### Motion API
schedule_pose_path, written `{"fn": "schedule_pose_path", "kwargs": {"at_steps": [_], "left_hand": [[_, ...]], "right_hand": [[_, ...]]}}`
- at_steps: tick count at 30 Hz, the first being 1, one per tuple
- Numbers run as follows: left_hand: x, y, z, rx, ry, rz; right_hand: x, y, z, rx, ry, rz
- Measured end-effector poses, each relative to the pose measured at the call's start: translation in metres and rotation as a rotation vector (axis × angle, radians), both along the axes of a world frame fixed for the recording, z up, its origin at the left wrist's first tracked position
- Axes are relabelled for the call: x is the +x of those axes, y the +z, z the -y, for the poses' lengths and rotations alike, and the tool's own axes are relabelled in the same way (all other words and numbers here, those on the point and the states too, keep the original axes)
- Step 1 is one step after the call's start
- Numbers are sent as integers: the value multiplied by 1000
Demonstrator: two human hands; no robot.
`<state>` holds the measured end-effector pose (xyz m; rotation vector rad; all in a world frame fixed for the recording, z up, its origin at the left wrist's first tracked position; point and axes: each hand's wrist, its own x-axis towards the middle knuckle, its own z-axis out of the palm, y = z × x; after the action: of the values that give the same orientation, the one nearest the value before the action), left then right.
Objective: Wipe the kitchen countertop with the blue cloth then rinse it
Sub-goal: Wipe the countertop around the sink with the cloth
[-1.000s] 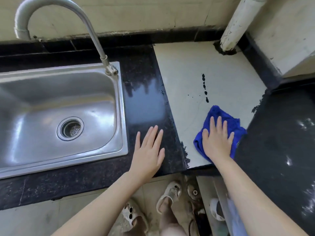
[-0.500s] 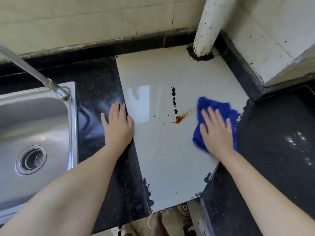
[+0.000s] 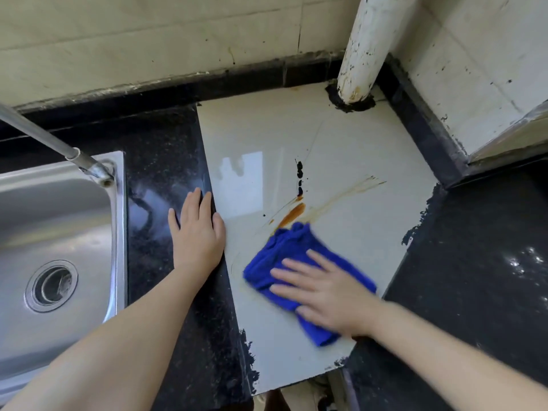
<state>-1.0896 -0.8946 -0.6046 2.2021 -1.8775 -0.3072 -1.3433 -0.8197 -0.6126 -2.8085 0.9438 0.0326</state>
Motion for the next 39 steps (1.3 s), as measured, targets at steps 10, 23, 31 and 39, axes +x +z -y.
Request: {"fn": "schedule_pose_path", "kwargs": {"at_steps": [10,23,31,39], "left_hand": [[2,-2,0,-4,-19,18],[5,6,22,-51,-36,-83],[9,6,95,-56,-116,-52],[13,-6,102,-89,-132,-30]], "right_hand": [[-1,5,104,-7,-1201,85],[-52,4,21,-1,-433,-51],[30,9,85,94,-1443,80],[67,12,-13,85,-512,25]]}}
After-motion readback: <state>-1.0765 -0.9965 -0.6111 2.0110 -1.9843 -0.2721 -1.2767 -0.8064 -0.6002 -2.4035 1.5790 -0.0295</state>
